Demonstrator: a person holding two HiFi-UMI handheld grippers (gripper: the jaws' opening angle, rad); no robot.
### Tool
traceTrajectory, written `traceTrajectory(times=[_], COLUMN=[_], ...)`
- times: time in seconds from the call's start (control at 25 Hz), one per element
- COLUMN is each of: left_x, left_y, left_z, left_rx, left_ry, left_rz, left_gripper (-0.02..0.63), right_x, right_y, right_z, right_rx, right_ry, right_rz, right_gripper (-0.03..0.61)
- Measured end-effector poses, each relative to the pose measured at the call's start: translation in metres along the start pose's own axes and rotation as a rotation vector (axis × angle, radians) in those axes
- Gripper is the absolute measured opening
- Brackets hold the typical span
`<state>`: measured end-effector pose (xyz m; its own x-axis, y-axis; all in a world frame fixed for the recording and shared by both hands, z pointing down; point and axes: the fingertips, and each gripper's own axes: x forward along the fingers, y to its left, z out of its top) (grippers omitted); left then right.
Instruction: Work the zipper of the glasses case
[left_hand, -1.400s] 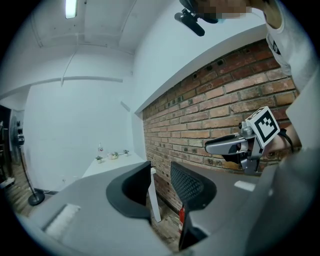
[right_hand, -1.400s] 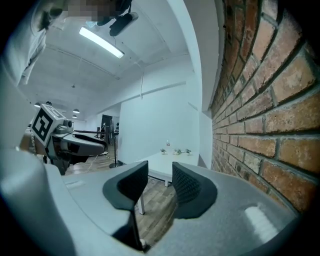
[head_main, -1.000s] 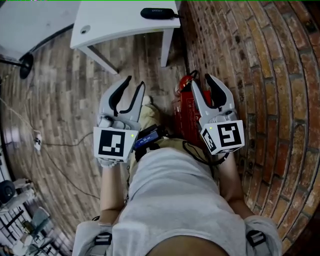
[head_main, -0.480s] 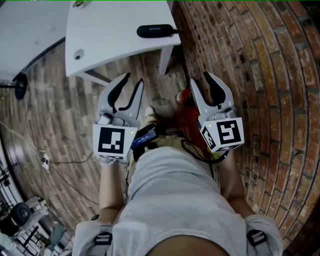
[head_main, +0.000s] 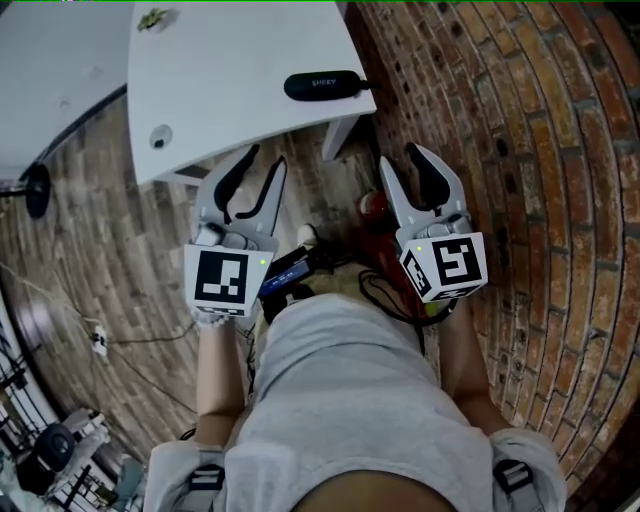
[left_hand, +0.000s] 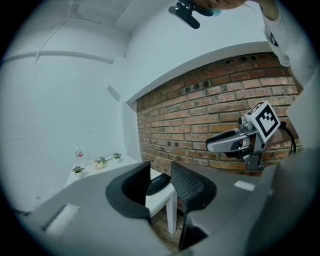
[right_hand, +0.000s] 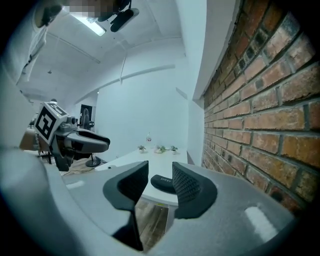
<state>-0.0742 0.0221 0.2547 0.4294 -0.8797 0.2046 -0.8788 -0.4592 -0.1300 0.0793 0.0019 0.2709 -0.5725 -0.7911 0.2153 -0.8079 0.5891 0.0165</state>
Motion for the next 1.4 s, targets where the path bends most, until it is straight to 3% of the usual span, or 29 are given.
traceTrajectory(times=[0.24,0.6,0.92,1.4], left_x=[0.011,0.032,0.06,0.105], left_y=[0.011,0.016,0.01,0.01], left_z=[-0.003,-0.03,-0.05,-0.105], left_rx=[0.033,0.116,0.249,0.39], left_ry=[-0.005,0.096,0.176,0.307], left_rz=[-0.013,-0.059,-0.118,-0.215], left_gripper=[0.149,0.183,0.208,0.252], right_x=[0.012,0.022,0.024,0.042], right_y=[0.0,0.0,-0.009,-0.006], right_z=[-0.008,-0.022,-0.034,-0.057], right_rx=[-0.008,0.013,0.032,0.041], right_ry=[0.033,0.073,0.119,0.191], right_rz=[0.007,-0.001,-0.01,0.0], right_gripper=[0.149,0.15,0.15,0.15])
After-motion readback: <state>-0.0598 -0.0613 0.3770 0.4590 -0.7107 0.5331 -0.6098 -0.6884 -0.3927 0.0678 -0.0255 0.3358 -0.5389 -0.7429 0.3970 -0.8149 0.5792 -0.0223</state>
